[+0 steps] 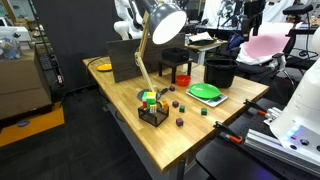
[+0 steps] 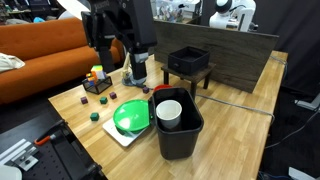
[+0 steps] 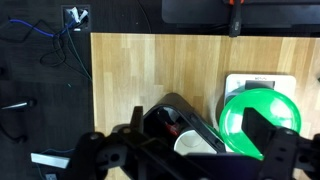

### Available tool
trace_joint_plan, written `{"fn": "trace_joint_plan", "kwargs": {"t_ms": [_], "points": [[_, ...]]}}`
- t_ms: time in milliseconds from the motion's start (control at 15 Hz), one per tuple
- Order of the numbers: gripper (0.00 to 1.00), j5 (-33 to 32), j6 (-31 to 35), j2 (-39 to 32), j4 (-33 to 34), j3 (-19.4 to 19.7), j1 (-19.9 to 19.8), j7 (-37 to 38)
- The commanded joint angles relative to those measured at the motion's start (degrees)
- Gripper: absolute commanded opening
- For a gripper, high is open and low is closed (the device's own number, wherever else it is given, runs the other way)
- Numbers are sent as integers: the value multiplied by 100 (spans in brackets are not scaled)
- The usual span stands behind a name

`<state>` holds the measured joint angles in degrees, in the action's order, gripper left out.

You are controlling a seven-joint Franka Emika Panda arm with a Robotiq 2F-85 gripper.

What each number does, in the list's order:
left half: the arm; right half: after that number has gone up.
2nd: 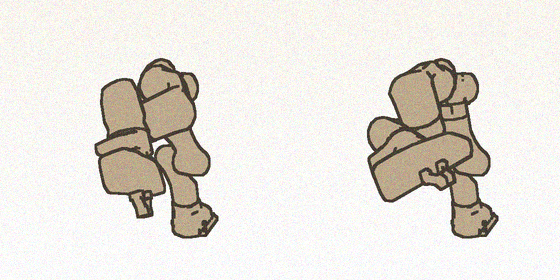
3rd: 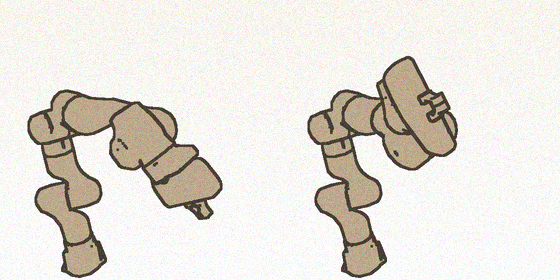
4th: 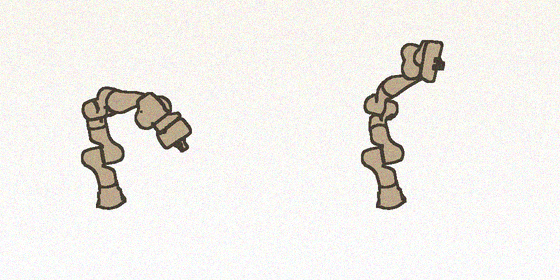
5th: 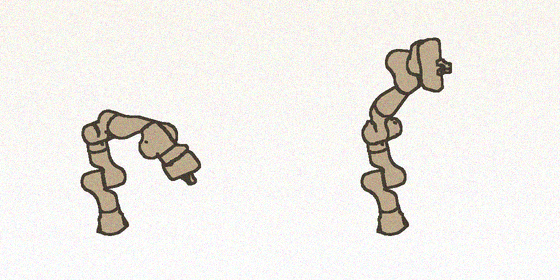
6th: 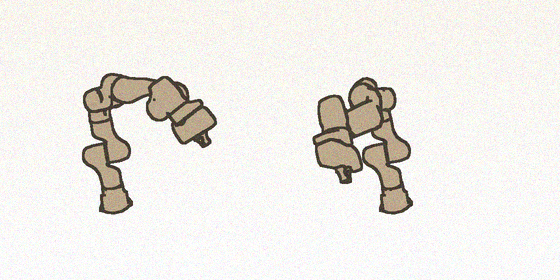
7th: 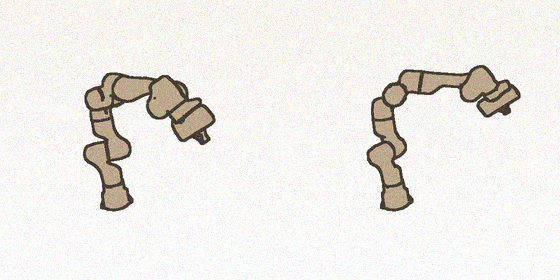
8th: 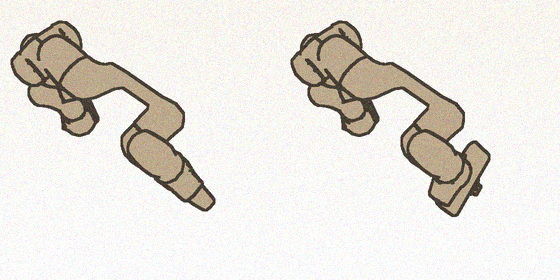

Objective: Put the purple thing to the furthest right on the plate

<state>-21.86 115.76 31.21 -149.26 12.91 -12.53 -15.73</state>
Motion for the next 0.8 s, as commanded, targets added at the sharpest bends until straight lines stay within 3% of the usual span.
{"fn": "trace_joint_plan", "kwargs": {"t_ms": [0, 733], "points": [[100, 3, -11, 1, 7, -1, 3, 0], [100, 3, -11, 1, 7, -1, 3, 0]]}}
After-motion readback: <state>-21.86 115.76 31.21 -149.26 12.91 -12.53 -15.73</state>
